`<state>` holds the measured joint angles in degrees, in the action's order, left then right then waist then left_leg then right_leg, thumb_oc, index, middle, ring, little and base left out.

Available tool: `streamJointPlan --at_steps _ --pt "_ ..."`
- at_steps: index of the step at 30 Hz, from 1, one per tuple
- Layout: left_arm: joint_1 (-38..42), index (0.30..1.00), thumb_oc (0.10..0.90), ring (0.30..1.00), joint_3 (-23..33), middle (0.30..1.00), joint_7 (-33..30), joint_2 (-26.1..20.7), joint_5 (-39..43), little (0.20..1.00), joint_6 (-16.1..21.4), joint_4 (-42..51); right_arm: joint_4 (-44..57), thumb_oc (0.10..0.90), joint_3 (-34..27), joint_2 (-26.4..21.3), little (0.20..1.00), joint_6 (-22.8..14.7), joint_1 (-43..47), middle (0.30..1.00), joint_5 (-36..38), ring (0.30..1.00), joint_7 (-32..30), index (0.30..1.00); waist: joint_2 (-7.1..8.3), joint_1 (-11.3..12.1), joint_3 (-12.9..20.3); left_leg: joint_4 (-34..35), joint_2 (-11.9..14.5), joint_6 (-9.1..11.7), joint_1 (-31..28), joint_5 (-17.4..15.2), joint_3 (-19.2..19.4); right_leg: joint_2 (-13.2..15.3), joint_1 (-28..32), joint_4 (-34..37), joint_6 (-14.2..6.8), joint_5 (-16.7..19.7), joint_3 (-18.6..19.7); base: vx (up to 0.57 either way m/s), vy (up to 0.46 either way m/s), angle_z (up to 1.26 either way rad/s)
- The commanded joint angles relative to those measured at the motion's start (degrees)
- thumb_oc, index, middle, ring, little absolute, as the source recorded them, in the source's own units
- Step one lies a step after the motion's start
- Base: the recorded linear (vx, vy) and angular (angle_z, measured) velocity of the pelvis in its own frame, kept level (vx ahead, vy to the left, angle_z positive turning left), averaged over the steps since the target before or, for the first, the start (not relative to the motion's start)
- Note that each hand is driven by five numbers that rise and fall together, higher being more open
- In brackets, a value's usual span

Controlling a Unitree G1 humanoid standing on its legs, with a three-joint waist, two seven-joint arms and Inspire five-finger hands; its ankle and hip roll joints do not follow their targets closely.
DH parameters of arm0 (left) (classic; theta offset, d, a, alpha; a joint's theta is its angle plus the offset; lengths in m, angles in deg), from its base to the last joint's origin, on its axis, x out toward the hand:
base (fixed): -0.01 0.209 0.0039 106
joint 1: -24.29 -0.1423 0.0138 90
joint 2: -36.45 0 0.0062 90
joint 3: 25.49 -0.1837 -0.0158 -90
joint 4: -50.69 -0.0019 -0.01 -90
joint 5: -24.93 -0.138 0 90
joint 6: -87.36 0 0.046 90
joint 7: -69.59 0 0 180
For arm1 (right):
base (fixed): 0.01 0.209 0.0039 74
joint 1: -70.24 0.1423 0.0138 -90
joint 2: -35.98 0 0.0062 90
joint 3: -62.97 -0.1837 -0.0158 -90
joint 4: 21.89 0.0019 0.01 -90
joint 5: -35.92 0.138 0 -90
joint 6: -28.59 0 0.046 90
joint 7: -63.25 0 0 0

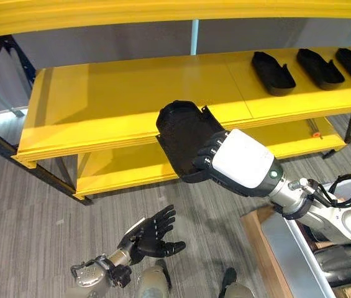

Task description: Move parts from the plastic box to the shelf.

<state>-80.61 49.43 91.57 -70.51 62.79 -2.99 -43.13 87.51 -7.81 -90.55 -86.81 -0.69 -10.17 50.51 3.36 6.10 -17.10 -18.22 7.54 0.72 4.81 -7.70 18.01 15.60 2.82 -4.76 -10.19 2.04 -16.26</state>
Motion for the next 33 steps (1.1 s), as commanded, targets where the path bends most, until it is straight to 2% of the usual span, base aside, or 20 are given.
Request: streamJointPlan --at_steps 1,5,12,14,15,16,17,18,19,20,21,22,23,24,25,27,29,30,32,33 --pt "1.11 1.0 0.9 1.0 -0.87 1.0 4.74 -1.66 0.85 1.0 1.8 7.8 2.68 0.4 -2.46 1.72 0.3 -0.04 8.88 0.3 3.69 0.3 -6.25 0.3 0.48 0.46 5.32 3.15 1.55 0.08 -5.66 -4.69 -0.98 -1.66 -3.5 -2.37 1.11 -4.25 0.88 0.22 -0.124 0.14" --pt "1.62 1.0 0.9 1.0 -2.6 1.0 5.55 -1.79 -1.1 1.0 0.69 8.39 2.85 0.4 -2.65 0.97 0.3 3.24 10.67 0.3 3.8 0.3 -6.0 0.3 0.23 0.26 5.87 4.12 1.48 0.35 -5.85 -3.99 -3.61 -2.55 -3.21 -3.9 1.86 -6.05 2.7 0.14 -0.115 0.23" --pt "2.4 1.0 0.9 1.0 -1.03 1.0 -0.16 -2.35 -1.69 1.0 0.32 8.26 -0.09 0.4 -2.31 0.06 0.3 4.59 12.78 0.3 5.8 0.3 -7.55 0.3 -0.39 0.34 6.44 2.85 2.95 1.3 -5.98 -3.93 -3.48 -3.75 -2.99 -7.81 4.13 -10.22 0.19 0.06 -0.141 0.2" --pt "2.95 1.0 0.9 1.0 -0.22 1.0 -1.27 -2.71 -1.39 1.0 0.93 7.59 -0.97 0.4 -3.02 0.67 0.3 5.46 12.67 0.3 6.19 0.3 -7.15 0.3 -0.82 -0.41 6.63 1.23 3.92 1.42 -6.97 -4.92 0.78 -3.63 -2.55 -9.4 4.65 -11.51 -2.49 0.02 -0.096 0.26" --pt "3.54 1.0 0.9 1.0 0.2 1.0 -1.32 -2.6 -0.79 1.0 1.31 7.18 -1.47 0.4 -3.64 0.85 0.3 5.44 12.03 0.3 5.14 0.3 -7.49 0.3 -0.85 -0.86 5.97 -1.27 5.25 1.9 -6.13 -3.17 3.38 -3.77 -2.14 -9.7 5.48 -11.29 -4.22 0.0 -0.07 0.43" --pt "3.58 1.0 0.9 1.0 0.18 1.0 -1.32 -2.62 -0.78 1.0 1.32 7.16 -1.48 0.4 -3.69 0.86 0.3 5.43 12.0 0.3 5.1 0.3 -7.52 0.3 -0.91 -0.93 5.92 -1.51 5.39 1.96 -6.01 -3.24 3.22 -3.88 -2.05 -9.66 5.53 -11.31 -4.35 -0.05 -0.086 0.43" --pt "4.62 1.0 0.9 1.0 0.71 1.0 -1.31 -2.14 -1.04 1.0 1.39 6.68 -1.82 0.4 -4.7 0.69 0.3 5.95 10.94 0.3 3.83 0.3 -7.38 0.3 -1.39 -1.13 5.03 -6.16 8.68 4.18 -3.05 2.6 4.39 -5.19 -0.71 -9.5 6.7 -11.88 -4.98 -0.01 -0.039 0.76" --pt "4.96 1.0 0.9 1.0 0.96 1.0 -1.06 -1.9 -1.43 1.0 1.25 6.3 -2.0 0.4 -4.84 0.5 0.3 5.97 11.0 0.3 3.67 0.3 -7.31 0.3 -1.59 -1.31 4.91 -6.54 10.03 4.62 -2.26 3.48 4.47 -5.41 -0.62 -9.78 6.86 -12.19 -5.38 0.02 0.108 1.28" --pt "5.4 1.0 0.9 1.0 1.83 1.0 -1.52 -0.64 -2.3 1.0 1.88 4.62 -2.56 0.4 -4.91 0.27 0.3 5.16 11.42 0.3 3.27 0.3 -6.97 0.3 -2.19 -1.69 5.03 -3.05 14.08 5.92 -3.08 5.22 5.84 -4.7 -0.6 -11.52 6.36 -13.61 -6.54 0.07 0.301 1.62" --pt "5.09 1.0 0.9 1.0 2.37 1.0 -2.42 0.08 -2.18 1.0 2.06 4.44 -2.45 0.4 -4.98 0.16 0.3 4.41 11.14 0.3 3.06 0.3 -6.84 0.3 -2.51 -1.98 5.38 1.43 15.54 6.67 -4.78 7.08 6.74 -3.69 -0.75 -12.27 5.86 -13.87 -7.46 0.12 0.469 1.13" --pt "4.58 1.0 0.9 1.0 2.96 1.0 -3.48 0.67 -2.39 1.0 2.18 4.5 -1.92 0.4 -5.21 -0.03 0.3 4.14 10.54 0.3 3.31 0.3 -6.43 0.3 -2.69 -2.03 5.62 4.65 17.41 7.94 -5.94 10.88 6.64 -2.75 -0.8 -12.63 5.52 -13.84 -7.78 0.12 0.39 0.51" --pt "4.33 1.0 0.9 1.0 3.14 1.0 -3.97 0.91 -2.66 1.0 2.29 4.51 -1.55 0.4 -5.33 -0.15 0.3 4.15 10.22 0.3 3.61 0.3 -6.15 0.3 -2.74 -2.07 5.75 5.81 18.01 8.52 -6.38 12.54 6.52 -2.57 -0.75 -12.66 5.53 -13.85 -7.88 0.17 0.577 0.22" --pt "4.26 1.0 0.9 1.0 3.36 1.0 -5.46 1.86 -2.82 1.0 2.91 3.98 -0.66 0.4 -5.11 -1.01 0.3 4.37 10.14 0.3 4.66 0.3 -5.54 0.3 -2.81 -2.04 5.96 7.44 21.23 9.9 -6.23 18.12 4.77 -1.31 -1.14 -13.75 5.71 -13.92 -7.24 0.16 0.557 0.31" --pt "4.5 1.0 0.9 1.0 3.49 1.0 -5.72 2.28 -2.61 1.0 2.84 3.43 -0.73 0.4 -4.86 -1.44 0.3 4.32 10.38 0.3 5.07 0.3 -5.41 0.3 -2.9 -2.21 6.06 7.39 21.81 10.02 -6.19 18.62 4.73 -0.64 -1.44 -14.97 5.73 -14.44 -7.08 0.18 0.619 0.32" --pt "4.75 1.0 0.9 1.0 3.62 1.0 -5.69 2.2 -1.98 1.0 3.47 2.68 -0.8 0.4 -5.11 -1.89 0.3 4.13 10.5 0.3 5.69 0.3 -5.01 0.3 -2.98 -2.6 6.25 8.2 21.2 9.47 -7.16 15.84 6.0 1.01 -2.03 -17.39 5.22 -15.53 -7.6 0.11 0.358 0.17" --pt "4.85 1.0 0.9 1.0 4.78 1.0 -5.1 2.51 -1.93 1.0 3.02 1.6 -0.64 0.4 -5.81 -1.94 0.3 3.84 9.21 0.3 6.41 0.3 -4.88 0.3 -3.08 -2.69 6.24 7.91 19.89 8.73 -7.76 12.86 6.42 2.96 -2.86 -20.91 4.77 -16.52 -7.71 0.17 0.48 0.19" --pt "4.89 1.0 0.9 1.0 5.23 1.0 -3.94 2.71 -3.28 1.0 3.09 0.58 -0.11 0.4 -7.04 -1.36 0.3 4.11 7.09 0.3 6.74 0.3 -4.79 0.3 -3.08 -2.76 6.02 6.96 17.71 7.58 -7.95 9.49 6.45 3.93 -3.12 -23.41 4.43 -17.15 -7.5 0.21 0.472 0.06" --pt "5.24 1.0 0.9 1.0 5.13 1.0 -3.19 2.56 -3.88 1.0 3.43 0.08 0.14 0.4 -7.77 -0.91 0.3 4.11 6.06 0.3 6.35 0.3 -4.65 0.3 -3.12 -2.78 6.01 6.51 16.13 6.78 -7.99 7.96 6.4 4.07 -3.04 -23.86 4.2 -17.18 -7.45 0.22 0.404 0.13" --pt "5.93 1.0 0.9 1.0 4.67 1.0 -1.69 1.91 -4.4 1.0 3.54 0.02 0.51 0.4 -9.26 1.07 0.3 4.92 2.54 0.3 3.94 0.3 -5.02 0.3 -3.4 -2.17 5.73 5.49 11.23 4.97 -6.86 5.19 3.82 4.15 -2.77 -24.54 3.4 -16.72 -6.22 0.23 0.394 0.24" --pt "6.13 1.0 0.9 1.0 4.73 1.0 -1.37 1.71 -4.61 1.0 3.79 -0.19 0.5 0.4 -9.22 1.61 0.3 5.15 2.24 0.3 3.25 0.3 -5.25 0.3 -3.59 -1.85 5.6 5.59 10.23 3.92 -6.23 5.58 3.75 4.0 -2.93 -23.8 3.67 -15.34 -6.46 0.17 0.306 0.34"
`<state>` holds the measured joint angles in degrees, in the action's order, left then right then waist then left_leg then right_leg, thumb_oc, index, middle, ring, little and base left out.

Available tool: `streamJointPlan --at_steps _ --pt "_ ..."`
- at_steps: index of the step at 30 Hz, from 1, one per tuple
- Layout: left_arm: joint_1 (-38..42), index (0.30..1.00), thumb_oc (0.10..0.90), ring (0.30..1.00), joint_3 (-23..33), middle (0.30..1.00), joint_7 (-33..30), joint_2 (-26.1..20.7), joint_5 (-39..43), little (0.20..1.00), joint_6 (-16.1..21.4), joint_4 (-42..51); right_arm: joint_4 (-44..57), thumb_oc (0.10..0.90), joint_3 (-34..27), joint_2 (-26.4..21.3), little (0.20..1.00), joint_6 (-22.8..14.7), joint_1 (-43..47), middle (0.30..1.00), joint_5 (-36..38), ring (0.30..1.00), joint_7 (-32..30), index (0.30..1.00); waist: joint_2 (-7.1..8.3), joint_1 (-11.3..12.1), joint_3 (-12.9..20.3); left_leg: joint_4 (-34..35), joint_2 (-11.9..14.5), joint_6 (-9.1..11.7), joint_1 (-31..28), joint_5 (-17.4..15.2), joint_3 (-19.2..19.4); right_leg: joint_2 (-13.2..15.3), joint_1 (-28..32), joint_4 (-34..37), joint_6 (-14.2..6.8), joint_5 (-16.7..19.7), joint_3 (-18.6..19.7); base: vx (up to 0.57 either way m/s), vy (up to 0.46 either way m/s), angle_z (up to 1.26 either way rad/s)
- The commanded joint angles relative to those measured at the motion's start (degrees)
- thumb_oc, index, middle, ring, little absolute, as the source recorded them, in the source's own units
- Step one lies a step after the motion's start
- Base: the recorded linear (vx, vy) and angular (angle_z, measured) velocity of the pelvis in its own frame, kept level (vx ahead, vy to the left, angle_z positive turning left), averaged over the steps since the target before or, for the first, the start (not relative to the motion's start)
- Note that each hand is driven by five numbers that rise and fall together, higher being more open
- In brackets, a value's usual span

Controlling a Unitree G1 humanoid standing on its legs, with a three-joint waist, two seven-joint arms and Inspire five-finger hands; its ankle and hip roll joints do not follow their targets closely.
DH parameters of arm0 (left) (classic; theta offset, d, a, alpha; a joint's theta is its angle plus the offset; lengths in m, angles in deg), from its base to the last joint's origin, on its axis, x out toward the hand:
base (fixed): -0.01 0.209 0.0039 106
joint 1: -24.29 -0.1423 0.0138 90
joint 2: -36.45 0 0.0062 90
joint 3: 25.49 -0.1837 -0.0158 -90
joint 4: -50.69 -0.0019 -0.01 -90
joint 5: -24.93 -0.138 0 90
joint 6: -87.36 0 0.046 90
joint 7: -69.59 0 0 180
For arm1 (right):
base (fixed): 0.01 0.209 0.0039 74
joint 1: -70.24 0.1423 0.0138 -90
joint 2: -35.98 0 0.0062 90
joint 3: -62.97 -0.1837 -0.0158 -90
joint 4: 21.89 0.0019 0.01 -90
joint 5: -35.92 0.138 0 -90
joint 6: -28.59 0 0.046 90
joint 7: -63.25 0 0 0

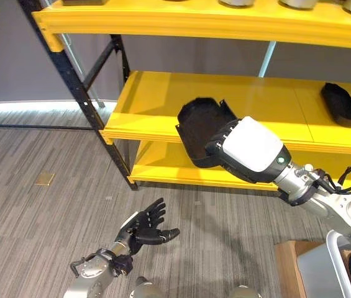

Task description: Move parts from the plastic box to the shelf.

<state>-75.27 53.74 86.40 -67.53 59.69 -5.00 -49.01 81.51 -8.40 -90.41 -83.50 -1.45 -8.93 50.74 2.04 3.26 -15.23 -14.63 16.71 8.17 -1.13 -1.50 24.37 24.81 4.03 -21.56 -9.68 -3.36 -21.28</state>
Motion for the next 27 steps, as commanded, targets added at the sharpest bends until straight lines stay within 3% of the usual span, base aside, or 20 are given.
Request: streamJointPlan --at_steps 1,2,4,7,9,11,13,14,15,16,18,19,22,23,24,27 --pt "0.97 1.0 0.9 1.0 0.4 1.0 4.14 -1.56 -1.67 1.0 6.17 5.49 6.55 0.4 -8.36 1.98 0.3 2.29 2.97 0.3 1.25 0.3 -5.57 0.3 -2.34 1.3 3.65 2.07 -0.16 -4.07 -0.11 -0.98 -3.34 -5.33 -3.98 -6.28 2.93 -9.25 -1.05 0.16 0.312 0.39" --pt "1.17 1.0 0.9 1.0 0.53 1.0 4.98 -2.04 -1.11 1.0 6.57 5.49 6.28 0.4 -7.62 2.67 0.3 3.63 3.7 0.3 0.48 0.3 -5.34 0.3 -2.37 2.05 3.32 1.84 -2.19 -4.83 0.3 -1.94 -4.54 -4.66 -4.19 -5.89 2.34 -8.13 -0.47 0.19 0.302 0.4" --pt "1.01 1.0 0.9 1.0 0.85 1.0 5.76 -2.42 -0.72 1.0 7.23 5.56 6.05 0.4 -7.01 3.08 0.3 5.03 4.73 0.3 -0.15 0.3 -4.74 0.3 -2.38 2.71 2.94 1.38 -3.38 -5.64 0.72 -2.81 -5.25 -4.05 -4.61 -6.19 2.01 -7.74 -0.03 0.14 0.246 0.26" --pt "0.15 1.0 0.9 1.0 1.44 1.0 7.51 -3.19 -0.04 1.0 7.84 5.98 6.09 0.4 -7.26 2.59 0.3 9.59 5.76 0.3 1.18 0.3 -2.9 0.3 -1.91 4.19 2.47 -0.27 -3.61 -6.99 2.2 -4.13 -4.94 -3.57 -4.35 -8.45 2.39 -9.21 -1.6 0.1 0.14 0.01" --pt "-0.29 1.0 0.9 1.0 1.37 1.0 7.95 -2.9 0.23 1.0 7.73 6.48 6.4 0.4 -7.45 2.5 0.3 11.24 5.64 0.3 2.25 0.3 -3.02 0.3 -1.72 4.68 2.09 0.1 -3.93 -8.02 1.67 -4.78 -4.64 -2.14 -7.64 -14.39 2.1 -7.81 -1.78 0.08 -0.009 -0.14" --pt "-1.7 1.0 0.9 1.0 0.95 1.0 8.33 -2.85 0.05 1.0 8.88 6.5 6.44 0.4 -7.47 2.81 0.3 13.14 5.87 0.3 3.14 0.3 -2.82 0.3 -1.01 4.39 1.42 1.11 -4.44 -8.52 0.52 -5.4 -4.52 -2.66 -9.83 -13.6 1.27 -4.01 -0.12 0.1 -0.238 -0.13" --pt "-1.97 1.0 0.9 1.0 1.04 1.0 8.49 -3.64 0.73 1.0 9.51 7.1 6.57 0.4 -8.04 2.74 0.3 13.71 5.45 0.3 3.2 0.3 -4.23 0.3 0.21 3.98 0.99 0.98 -3.96 -7.44 0.58 -6.15 -4.05 -2.62 -9.57 -3.5 0.24 0.28 0.55 0.02 -0.505 -0.12" --pt "-1.56 1.0 0.9 1.0 1.06 1.0 7.86 -4.19 1.33 1.0 9.8 7.64 7.33 0.4 -8.73 2.69 0.3 13.85 4.33 0.3 2.75 0.3 -5.21 0.3 1.07 3.35 0.5 0.11 -3.09 -6.61 1.12 -6.89 -3.83 -1.93 -9.62 2.56 -0.9 4.07 1.34 -0.03 -0.506 -0.05" --pt "-1.44 1.0 0.9 1.0 1.0 1.0 7.68 -4.25 1.37 1.0 9.78 7.73 7.44 0.4 -8.91 2.71 0.3 13.83 4.05 0.3 2.66 0.3 -5.37 0.3 1.14 3.31 0.44 -0.17 -2.92 -6.57 1.25 -7.14 -3.85 -1.81 -9.72 3.24 -1.12 5.08 1.62 -0.08 -0.625 0.13" --pt "-0.79 1.0 0.9 1.0 0.98 1.0 6.34 -4.38 1.63 1.0 9.78 8.64 7.7 0.4 -9.72 2.96 0.3 13.28 2.7 0.3 1.79 0.3 -6.52 0.3 1.46 2.44 -0.46 -0.68 -1.83 -6.05 1.5 -7.8 -3.52 -0.39 -12.17 3.96 -2.24 8.92 3.79 -0.02 -0.52 0.12" --pt "-1.51 1.0 0.9 1.0 1.68 1.0 5.9 -4.41 1.58 1.0 9.58 8.89 6.65 0.4 -10.11 3.2 0.3 12.3 1.86 0.3 1.76 0.3 -6.86 0.3 1.15 2.14 -0.37 -0.81 0.85 -4.41 0.6 -7.6 -2.5 -1.46 -11.12 4.37 -3.35 4.23 3.73 0.08 -0.564 0.19" --pt "-2.27 1.0 0.9 1.0 2.13 1.0 5.71 -3.51 3.36 1.0 9.61 8.46 5.44 0.4 -10.05 2.89 0.3 10.54 2.38 0.3 2.29 0.3 -5.93 0.3 1.06 2.17 -0.2 -1.49 3.81 -2.92 0.06 -6.38 -1.19 -2.87 -9.64 3.65 -2.86 1.01 1.79 0.1 -0.423 0.15" --pt "-3.68 1.0 0.9 1.0 3.12 1.0 5.19 -2.44 3.03 1.0 8.57 9.6 5.57 0.4 -10.48 1.62 0.3 8.0 2.53 0.3 2.16 0.3 -4.93 0.3 0.83 2.06 -0.14 -1.83 6.44 -1.57 -0.3 -5.37 -0.99 -3.79 -9.66 1.46 -1.76 -1.75 1.21 0.05 -0.395 -0.21" --pt "-5.07 1.0 0.9 1.0 3.49 1.0 4.46 -2.43 1.21 1.0 8.65 10.19 5.86 0.4 -10.04 0.53 0.3 6.74 3.57 0.3 2.63 0.3 -3.41 0.3 1.08 2.18 -0.05 -1.98 8.73 -1.55 -0.51 -4.3 -0.86 -4.17 -10.46 -0.56 -0.13 -3.16 0.55 0.12 -0.464 -0.37" --pt "-6.32 1.0 0.9 1.0 3.73 1.0 3.66 -2.47 1.39 1.0 9.11 9.93 5.83 0.4 -9.19 -0.57 0.3 6.19 4.59 0.3 3.55 0.3 -2.73 0.3 1.26 2.24 0.29 -2.32 10.12 -1.04 -1.58 -5.13 -1.59 -4.39 -10.35 -2.36 0.2 -5.28 0.68 0.13 -0.42 -0.27" --pt "-7.82 1.0 0.9 1.0 4.5 1.0 3.01 -2.24 2.51 1.0 9.71 8.57 4.96 0.4 -7.81 -2.46 0.3 5.43 6.31 0.3 5.66 0.3 -1.64 0.3 1.42 2.05 1.11 -2.8 11.95 -0.75 -2.76 -4.47 -1.69 -5.65 -10.45 -4.15 2.02 -7.46 0.25 0.12 -0.269 -0.3"
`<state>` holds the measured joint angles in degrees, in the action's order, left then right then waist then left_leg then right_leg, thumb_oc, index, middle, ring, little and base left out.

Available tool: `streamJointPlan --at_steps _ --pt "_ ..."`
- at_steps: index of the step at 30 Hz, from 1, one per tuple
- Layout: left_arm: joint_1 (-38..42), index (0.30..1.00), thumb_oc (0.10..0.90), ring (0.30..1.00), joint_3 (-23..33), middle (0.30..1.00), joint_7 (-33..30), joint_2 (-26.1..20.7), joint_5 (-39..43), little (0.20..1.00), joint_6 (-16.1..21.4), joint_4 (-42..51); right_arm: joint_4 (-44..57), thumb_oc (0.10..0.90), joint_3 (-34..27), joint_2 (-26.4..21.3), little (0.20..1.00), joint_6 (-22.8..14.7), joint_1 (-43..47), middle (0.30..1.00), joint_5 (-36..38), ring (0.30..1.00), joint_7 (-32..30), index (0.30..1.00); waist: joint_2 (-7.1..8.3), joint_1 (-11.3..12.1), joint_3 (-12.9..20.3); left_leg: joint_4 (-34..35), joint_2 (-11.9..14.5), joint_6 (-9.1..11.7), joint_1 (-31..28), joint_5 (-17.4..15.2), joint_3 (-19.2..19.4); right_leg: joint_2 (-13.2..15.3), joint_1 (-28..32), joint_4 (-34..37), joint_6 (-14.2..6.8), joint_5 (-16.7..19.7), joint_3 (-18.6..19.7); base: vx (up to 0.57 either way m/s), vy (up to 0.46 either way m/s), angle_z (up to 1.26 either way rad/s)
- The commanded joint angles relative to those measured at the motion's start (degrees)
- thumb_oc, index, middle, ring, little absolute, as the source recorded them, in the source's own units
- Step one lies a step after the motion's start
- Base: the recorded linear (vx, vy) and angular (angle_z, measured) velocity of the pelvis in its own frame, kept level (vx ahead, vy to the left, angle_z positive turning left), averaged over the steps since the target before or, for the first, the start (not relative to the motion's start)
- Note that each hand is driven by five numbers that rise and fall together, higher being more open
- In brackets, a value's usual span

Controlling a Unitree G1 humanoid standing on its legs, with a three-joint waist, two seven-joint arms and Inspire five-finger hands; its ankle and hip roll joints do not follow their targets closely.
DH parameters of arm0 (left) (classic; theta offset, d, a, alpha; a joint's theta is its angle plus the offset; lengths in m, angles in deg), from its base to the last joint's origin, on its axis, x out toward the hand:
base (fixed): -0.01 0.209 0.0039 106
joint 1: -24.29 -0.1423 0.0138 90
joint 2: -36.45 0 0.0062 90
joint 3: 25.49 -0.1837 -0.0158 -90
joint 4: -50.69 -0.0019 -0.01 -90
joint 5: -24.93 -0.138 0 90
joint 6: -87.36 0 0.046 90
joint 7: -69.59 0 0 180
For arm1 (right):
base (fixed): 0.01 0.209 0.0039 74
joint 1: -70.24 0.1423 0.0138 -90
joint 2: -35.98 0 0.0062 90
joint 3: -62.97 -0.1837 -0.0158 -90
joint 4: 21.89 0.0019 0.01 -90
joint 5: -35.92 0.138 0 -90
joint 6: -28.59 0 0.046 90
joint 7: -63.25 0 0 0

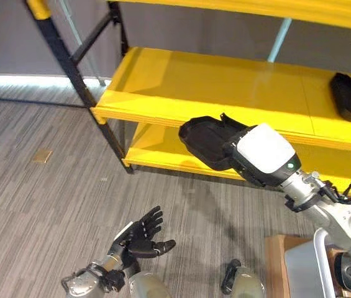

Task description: Move parts from the plastic box to the shelf.

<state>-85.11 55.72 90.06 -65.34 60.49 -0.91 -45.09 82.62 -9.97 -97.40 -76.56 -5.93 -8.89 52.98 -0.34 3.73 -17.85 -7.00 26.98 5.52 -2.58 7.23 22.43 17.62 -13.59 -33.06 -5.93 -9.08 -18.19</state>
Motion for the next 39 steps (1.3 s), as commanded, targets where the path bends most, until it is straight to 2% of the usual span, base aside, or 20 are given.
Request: streamJointPlan --at_steps 1,2,3,4,6,7,9,10,12,16,21,24,28,32,35,39 --pt "1.9 1.0 0.9 1.0 2.71 1.0 -0.21 -4.34 2.44 1.0 5.53 4.13 3.35 0.4 -5.95 4.1 0.3 -1.93 10.84 0.3 5.9 0.3 -3.85 0.3 3.75 1.44 4.05 -10.52 1.72 1.92 -1.38 -12.59 0.12 0.89 7.29 7.26 -1.22 -2.19 -2.89 0.1 -0.203 -0.17" --pt "2.06 1.0 0.9 1.0 2.57 1.0 0.36 -3.69 2.52 1.0 5.41 3.56 2.96 0.4 -5.27 3.76 0.3 -1.65 10.85 0.3 6.05 0.3 -3.97 0.3 3.54 1.64 4.11 -11.98 1.46 2.3 -0.31 -10.52 -1.12 -0.51 7.94 7.8 -0.5 -2.56 -2.47 0.07 -0.129 -0.14" --pt "2.08 1.0 0.9 1.0 2.57 1.0 0.38 -3.65 2.51 1.0 5.43 3.52 2.93 0.4 -5.21 3.73 0.3 -1.65 10.91 0.3 6.05 0.3 -3.99 0.3 3.46 1.57 4.13 -12.04 1.55 2.35 -0.21 -10.5 -1.22 -0.59 7.96 7.84 -0.45 -2.56 -2.55 0.02 -0.092 -0.18" --pt "3.64 1.0 0.9 1.0 1.5 1.0 1.91 -3.16 0.8 1.0 5.29 2.98 2.11 0.4 -5.04 2.99 0.3 -0.56 10.35 0.3 5.62 0.3 -5.14 0.3 2.67 1.56 3.67 -14.85 -1.96 0.93 3.5 -9.52 -2.12 -2.53 9.1 9.3 0.96 -2.26 -2.45 0.06 -0.033 -0.08" --pt "5.34 1.0 0.9 1.0 0.66 1.0 3.21 -3.11 -0.29 1.0 3.6 2.99 1.77 0.4 -7.05 3.58 0.3 1.07 6.9 0.3 4.62 0.3 -7.24 0.3 1.62 -0.77 3.59 -14.68 -3.61 1.36 3.4 -10.87 1.14 -3.13 11.35 10.01 0.62 -3.11 -2.58 0.12 0.023 0.17" --pt "5.46 1.0 0.9 1.0 0.49 1.0 3.3 -3.19 -0.55 1.0 3.46 3.06 1.89 0.4 -7.33 3.68 0.3 1.09 6.53 0.3 4.4 0.3 -7.31 0.3 1.6 -0.78 3.56 -14.32 -3.95 1.25 3.06 -11.11 1.17 -3.11 11.5 10.09 0.54 -3.03 -2.52 0.07 0.095 0.37" --pt "6.5 1.0 0.9 1.0 -1.14 1.0 4.08 -4.23 -2.41 1.0 3.75 3.76 1.8 0.4 -8.44 4.84 0.3 3.11 4.93 0.3 4.29 0.3 -9.13 0.3 1.35 -1.61 4.23 -10.33 -7.46 0.22 1.16 -12.94 1.07 -3.34 11.7 11.73 -0.16 -1.48 -1.54 0.03 0.123 0.42" --pt "7.04 1.0 0.9 1.0 -1.99 1.0 4.45 -4.89 -1.54 1.0 2.65 4.42 1.77 0.4 -9.02 5.69 0.3 4.13 4.21 0.3 4.82 0.3 -10.54 0.3 1.3 -2.26 4.63 -8.3 -8.43 -0.24 0.79 -12.18 1.78 -3.39 11.44 13.52 -0.24 0.41 -1.38 0.03 0.107 0.24" --pt "7.28 1.0 0.9 1.0 -2.21 1.0 6.05 -5.64 -1.91 1.0 1.54 5.67 1.89 0.4 -10.81 7.14 0.3 4.0 2.25 0.3 4.58 0.3 -12.44 0.3 1.29 -2.86 5.16 -6.7 -9.29 -0.47 -0.08 -12.33 1.56 -2.93 11.53 14.99 -1.06 1.68 -0.37 0.06 0.05 0.05" --pt "7.44 1.0 0.9 1.0 -2.41 1.0 6.87 -6.99 -0.78 1.0 0.11 7.95 3.47 0.4 -12.47 8.14 0.3 4.53 1.1 0.3 4.27 0.3 -12.41 0.3 1.13 -3.13 5.71 -4.95 -9.62 -0.59 -1.12 -12.47 2.41 -2.69 11.49 16.4 -1.7 2.48 0.02 0.05 -0.03 -0.02" --pt "8.13 1.0 0.9 1.0 -2.87 1.0 5.64 -6.63 -0.18 1.0 -0.7 9.03 4.41 0.4 -11.12 8.88 0.3 4.73 2.83 0.3 3.67 0.3 -11.83 0.3 1.27 -3.13 6.17 -4.99 -8.74 -0.66 -1.56 -12.67 3.38 -3.15 11.61 16.46 -1.1 1.75 -0.4 0.03 -0.13 -0.04" --pt "8.53 1.0 0.9 1.0 -3.39 1.0 4.96 -6.58 -0.15 1.0 -0.59 9.45 3.4 0.4 -9.55 8.47 0.3 5.28 5.66 0.3 3.66 0.3 -11.76 0.3 1.42 -2.95 6.33 -5.83 -7.69 0.13 -1.91 -13.57 3.14 -3.44 11.84 15.27 -0.79 -0.17 -0.51 0.06 -0.151 -0.07" --pt "10.14 1.0 0.9 1.0 -4.66 1.0 3.86 -5.95 0.31 1.0 -1.44 9.29 1.77 0.4 -7.24 7.64 0.3 6.46 9.82 0.3 3.8 0.3 -11.45 0.3 1.45 -3.31 6.41 -7.09 -5.8 0.96 -1.34 -11.84 3.5 -4.78 11.51 14.05 0.95 -1.86 -0.4 0.03 -0.089 -0.22" --pt "11.04 1.0 0.9 1.0 -5.94 1.0 3.07 -5.74 0.05 1.0 -2.09 9.43 0.01 0.4 -6.3 6.99 0.3 8.85 11.91 0.3 4.43 0.3 -11.79 0.3 1.05 -3.8 6.3 -7.48 -4.59 1.95 -0.63 -9.56 3.46 -5.38 11.0 13.6 1.57 -2.37 -0.12 0.01 -0.019 -0.12" --pt "11.23 1.0 0.9 1.0 -6.31 1.0 2.86 -5.89 0.07 1.0 -2.33 9.49 -1.0 0.4 -5.97 6.91 0.3 9.1 12.73 0.3 5.37 0.3 -13.17 0.3 0.71 -3.94 6.24 -7.48 -4.32 2.3 -0.43 -8.87 3.65 -5.05 10.79 13.61 1.53 -2.24 -0.14 0.01 -0.005 -0.05" --pt "11.0 1.0 0.9 1.0 -5.89 1.0 -0.08 -6.49 1.63 1.0 -3.22 10.58 -1.99 0.4 -6.56 7.97 0.3 9.77 14.13 0.3 6.64 0.3 -14.4 0.3 -0.19 -3.5 5.77 -7.96 -4.27 1.87 -0.68 -9.83 4.67 -3.39 10.01 11.56 1.52 -2.48 -1.41 0.0 -0.09 -0.03"
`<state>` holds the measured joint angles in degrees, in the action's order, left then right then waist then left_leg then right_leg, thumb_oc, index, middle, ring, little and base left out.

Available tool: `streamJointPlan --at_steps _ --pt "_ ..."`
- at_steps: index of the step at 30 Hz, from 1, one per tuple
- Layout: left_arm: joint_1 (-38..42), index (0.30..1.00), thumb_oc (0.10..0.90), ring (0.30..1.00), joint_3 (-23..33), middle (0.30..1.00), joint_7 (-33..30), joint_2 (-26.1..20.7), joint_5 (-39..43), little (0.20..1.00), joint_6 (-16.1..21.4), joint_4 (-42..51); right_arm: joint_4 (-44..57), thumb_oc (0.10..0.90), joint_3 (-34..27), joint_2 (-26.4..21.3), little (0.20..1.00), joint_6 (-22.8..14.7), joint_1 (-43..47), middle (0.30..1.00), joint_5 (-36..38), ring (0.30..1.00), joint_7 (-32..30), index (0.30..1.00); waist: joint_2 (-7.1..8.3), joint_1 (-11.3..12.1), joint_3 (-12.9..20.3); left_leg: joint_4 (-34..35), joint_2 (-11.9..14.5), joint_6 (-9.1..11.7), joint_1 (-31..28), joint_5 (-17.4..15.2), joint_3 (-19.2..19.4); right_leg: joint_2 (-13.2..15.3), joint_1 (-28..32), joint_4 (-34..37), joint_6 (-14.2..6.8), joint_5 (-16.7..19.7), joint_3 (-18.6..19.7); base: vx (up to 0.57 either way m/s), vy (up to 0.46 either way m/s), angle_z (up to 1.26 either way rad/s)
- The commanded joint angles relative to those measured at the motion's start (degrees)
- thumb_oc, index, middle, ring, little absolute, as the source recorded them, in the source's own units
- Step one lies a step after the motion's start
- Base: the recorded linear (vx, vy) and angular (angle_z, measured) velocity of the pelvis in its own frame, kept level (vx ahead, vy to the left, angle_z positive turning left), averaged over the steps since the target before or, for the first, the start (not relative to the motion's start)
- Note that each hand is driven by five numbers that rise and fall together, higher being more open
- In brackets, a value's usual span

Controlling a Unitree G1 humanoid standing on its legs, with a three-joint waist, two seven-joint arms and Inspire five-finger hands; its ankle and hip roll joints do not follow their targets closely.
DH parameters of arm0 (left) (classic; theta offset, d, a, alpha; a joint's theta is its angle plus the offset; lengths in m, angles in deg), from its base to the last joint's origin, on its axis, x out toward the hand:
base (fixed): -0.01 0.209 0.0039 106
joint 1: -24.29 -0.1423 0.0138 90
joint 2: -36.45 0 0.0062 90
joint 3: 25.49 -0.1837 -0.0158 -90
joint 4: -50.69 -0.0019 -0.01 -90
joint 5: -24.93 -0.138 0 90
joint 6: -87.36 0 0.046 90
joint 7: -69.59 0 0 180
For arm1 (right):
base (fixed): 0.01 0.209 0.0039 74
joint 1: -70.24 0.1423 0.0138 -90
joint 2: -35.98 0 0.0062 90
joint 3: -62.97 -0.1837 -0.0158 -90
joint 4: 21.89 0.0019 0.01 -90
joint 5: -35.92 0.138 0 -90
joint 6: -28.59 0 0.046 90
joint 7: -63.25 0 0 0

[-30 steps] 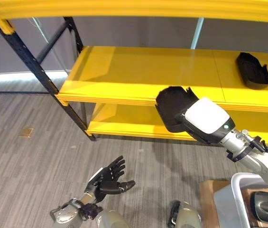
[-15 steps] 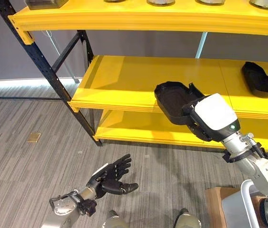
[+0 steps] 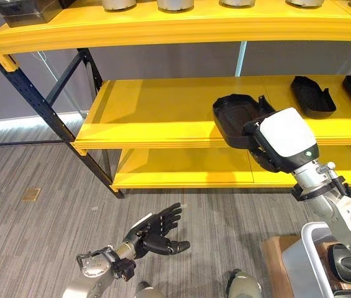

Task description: Move parts from the plastic box to the shelf.

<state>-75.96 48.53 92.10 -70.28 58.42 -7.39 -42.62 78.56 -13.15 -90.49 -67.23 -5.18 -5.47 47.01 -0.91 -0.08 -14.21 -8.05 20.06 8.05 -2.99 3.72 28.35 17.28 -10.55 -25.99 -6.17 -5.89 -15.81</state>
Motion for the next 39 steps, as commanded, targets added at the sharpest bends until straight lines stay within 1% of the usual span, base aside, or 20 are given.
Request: streamJointPlan --at_steps 1,4,5,7,9,11,13,14,15,16,18,19,20,21,23,25,31,35,36,39 --pt "1.68 1.0 0.9 1.0 1.72 1.0 -2.73 -1.55 3.9 1.0 3.06 8.18 1.83 0.4 -3.24 1.3 0.3 0.27 13.72 0.3 3.11 0.3 -8.48 0.3 0.23 0.43 2.11 -7.13 2.45 -0.84 -0.44 -6.57 -1.13 -3.02 6.91 3.98 1.97 -6.02 -4.03 0.0 -0.142 -0.01" --pt "1.06 1.0 0.9 1.0 3.57 1.0 -3.58 -1.89 2.51 1.0 3.37 7.11 0.76 0.4 -2.67 1.8 0.3 -1.1 14.9 0.3 2.71 0.3 -8.66 0.3 0.09 0.35 2.27 -9.82 1.66 -1.75 -1.05 -8.26 0.24 -3.3 6.96 2.37 3.2 -7.85 -5.13 0.0 -0.146 0.04" --pt "1.09 1.0 0.9 1.0 3.82 1.0 -3.46 -2.08 2.22 1.0 3.48 6.83 0.65 0.4 -2.72 1.76 0.3 -1.07 14.84 0.3 2.59 0.3 -8.71 0.3 0.19 0.3 2.3 -11.16 1.71 -1.63 -0.93 -7.89 0.7 -3.69 7.26 2.63 3.62 -8.07 -5.36 0.0 -0.164 0.1" --pt "1.64 1.0 0.9 1.0 4.2 1.0 -3.55 -2.29 3.28 1.0 4.25 5.93 -0.04 0.4 -2.31 1.23 0.3 -0.81 14.85 0.3 2.3 0.3 -9.4 0.3 0.48 -0.03 2.18 -16.67 3.51 0.07 0.72 -4.26 1.77 -5.88 9.05 5.45 5.19 -8.18 -6.16 0.01 -0.171 0.21" --pt "2.44 1.0 0.9 1.0 4.05 1.0 -3.15 -2.09 3.11 1.0 4.13 5.55 -0.93 0.4 -1.88 0.83 0.3 -0.35 15.37 0.3 1.79 0.3 -9.61 0.3 0.52 -0.24 1.95 -19.54 4.34 1.11 2.48 -1.85 1.69 -7.28 10.26 7.71 5.92 -7.76 -5.81 0.03 -0.094 0.38" --pt "3.39 1.0 0.9 1.0 3.88 1.0 -1.78 -2.25 3.07 1.0 3.67 5.26 -2.48 0.4 -1.0 0.83 0.3 -0.05 16.45 0.3 1.09 0.3 -10.39 0.3 -0.29 0.12 1.67 -17.34 2.37 1.13 5.09 -1.06 0.4 -8.34 11.03 8.7 5.69 -7.5 -5.19 0.06 0.029 0.46" --pt "3.22 1.0 0.9 1.0 4.01 1.0 -1.35 -2.12 3.07 1.0 3.56 5.47 -3.15 0.4 0.5 1.65 0.3 -0.29 17.84 0.3 0.4 0.3 -10.5 0.3 -1.19 1.18 1.41 -10.71 -0.33 0.97 6.53 0.3 -1.39 -8.48 12.0 9.24 4.87 -7.41 -4.77 0.11 0.14 0.35" --pt "3.09 1.0 0.9 1.0 4.08 1.0 -1.45 -2.05 3.08 1.0 3.54 5.63 -3.11 0.4 0.75 1.75 0.3 -0.32 18.07 0.3 0.34 0.3 -10.38 0.3 -1.27 1.33 1.38 -9.22 -0.75 0.98 6.51 0.78 -1.6 -8.42 12.22 9.4 4.75 -7.35 -4.73 0.09 0.178 0.07" --pt "2.7 1.0 0.9 1.0 4.02 1.0 -1.81 -1.43 2.64 1.0 3.11 6.35 -2.48 0.4 1.24 2.17 0.3 -0.14 18.35 0.3 -0.34 0.3 -9.83 0.3 -1.72 1.97 1.1 -6.43 -0.66 0.71 7.7 4.84 -2.58 -8.92 12.67 10.71 5.04 -5.94 -4.81 0.11 0.202 -0.08" --pt "2.4 1.0 0.9 1.0 3.97 1.0 -2.48 -1.03 2.73 1.0 2.69 6.75 -1.87 0.4 1.5 2.25 0.3 -0.35 18.35 0.3 -0.47 0.3 -9.25 0.3 -1.8 2.08 1.04 -4.94 -0.34 0.85 8.09 5.93 -3.25 -8.6 13.02 10.81 4.84 -5.86 -4.57 0.18 0.343 -0.4" --pt "2.07 1.0 0.9 1.0 4.18 1.0 -2.31 -0.85 2.3 1.0 2.29 5.85 -1.42 0.4 2.46 2.21 0.3 -1.32 18.39 0.3 0.13 0.3 -7.8 0.3 -1.37 1.95 1.56 -3.24 -0.41 -0.44 7.29 2.0 -3.43 -6.87 13.02 8.29 4.24 -7.3 -4.35 0.22 0.345 -0.55" --pt "2.03 1.0 0.9 1.0 4.12 1.0 -2.3 -0.95 2.27 1.0 2.32 5.69 -1.39 0.4 2.49 2.16 0.3 -1.29 18.29 0.3 0.56 0.3 -7.44 0.3 -1.29 1.93 1.62 -3.15 -0.58 -0.65 7.14 1.34 -3.26 -6.61 12.98 7.98 4.15 -7.43 -4.44 0.2 0.199 -0.49" --pt "2.15 1.0 0.9 1.0 3.65 1.0 -2.11 -1.18 2.32 1.0 2.78 4.66 -1.44 0.4 2.55 1.89 0.3 -1.68 18.01 0.3 1.38 0.3 -6.96 0.3 -0.79 1.73 1.87 -2.71 -1.58 -0.38 6.0 -0.98 -3.64 -6.0 13.53 7.4 3.57 -8.41 -4.17 0.14 0.109 -0.43" --pt "2.29 1.0 0.9 1.0 3.5 1.0 -1.86 -1.22 2.47 1.0 2.94 4.22 -1.47 0.4 2.5 1.81 0.3 -1.97 17.61 0.3 1.5 0.3 -6.98 0.3 -0.67 1.68 1.98 -2.22 -2.17 -0.65 5.44 -1.77 -3.54 -5.81 13.58 7.47 3.36 -8.23 -4.38 0.18 0.137 -0.54" --pt "2.4 1.0 0.9 1.0 3.33 1.0 0.52 -1.62 2.99 1.0 3.44 3.9 -0.61 0.4 1.26 1.37 0.3 -2.29 14.62 0.3 2.07 0.3 -6.44 0.3 -0.44 1.85 2.66 0.54 -5.0 -1.58 3.09 -3.41 -3.52 -5.6 13.68 8.74 2.39 -6.93 -5.24 0.13 0.114 -0.33" --pt "2.36 1.0 0.9 1.0 3.23 1.0 1.07 -1.92 3.05 1.0 3.46 4.02 -0.16 0.4 0.81 1.38 0.3 -2.08 13.8 0.3 2.23 0.3 -6.11 0.3 -0.62 2.02 2.77 1.58 -5.6 -2.38 2.86 -2.72 -2.94 -5.78 13.19 9.74 2.46 -5.35 -6.01 0.01 0.05 0.03" --pt "1.79 1.0 0.9 1.0 3.09 1.0 3.0 -2.21 2.31 1.0 4.16 3.1 1.24 0.4 1.02 2.01 0.3 -0.31 13.56 0.3 3.27 0.3 -4.51 0.3 -0.37 2.22 3.29 4.68 -7.07 -2.84 1.19 -2.88 -3.06 -5.04 12.23 13.18 0.43 -2.41 -5.54 0.0 0.007 0.07" --pt "1.27 1.0 0.9 1.0 3.34 1.0 3.06 -2.22 1.99 1.0 4.48 3.4 1.83 0.4 0.45 2.39 0.3 -0.87 12.9 0.3 4.63 0.3 -3.68 0.3 -0.24 2.27 3.56 4.94 -7.24 -2.77 0.37 -3.95 -3.14 -4.43 12.67 13.25 -0.32 -3.15 -5.26 0.0 -0.01 -0.04" --pt "1.29 1.0 0.9 1.0 3.41 1.0 2.97 -2.21 2.04 1.0 4.47 3.48 1.91 0.4 0.38 2.41 0.3 -1.21 12.83 0.3 4.74 0.3 -3.88 0.3 -0.27 2.25 3.4 4.83 -6.96 -3.29 0.75 -3.14 -2.21 -4.5 12.4 13.35 0.14 -2.45 -5.91 0.05 -0.021 -0.03" --pt "1.37 1.0 0.9 1.0 3.35 1.0 2.61 -2.3 2.2 1.0 4.44 3.41 2.24 0.4 0.16 2.55 0.3 -1.23 12.32 0.3 5.46 0.3 -3.67 0.3 0.02 2.08 3.56 4.4 -6.95 -2.93 0.65 -4.02 -3.21 -4.74 13.05 13.1 0.03 -3.73 -4.88 0.01 -0.044 -0.06"
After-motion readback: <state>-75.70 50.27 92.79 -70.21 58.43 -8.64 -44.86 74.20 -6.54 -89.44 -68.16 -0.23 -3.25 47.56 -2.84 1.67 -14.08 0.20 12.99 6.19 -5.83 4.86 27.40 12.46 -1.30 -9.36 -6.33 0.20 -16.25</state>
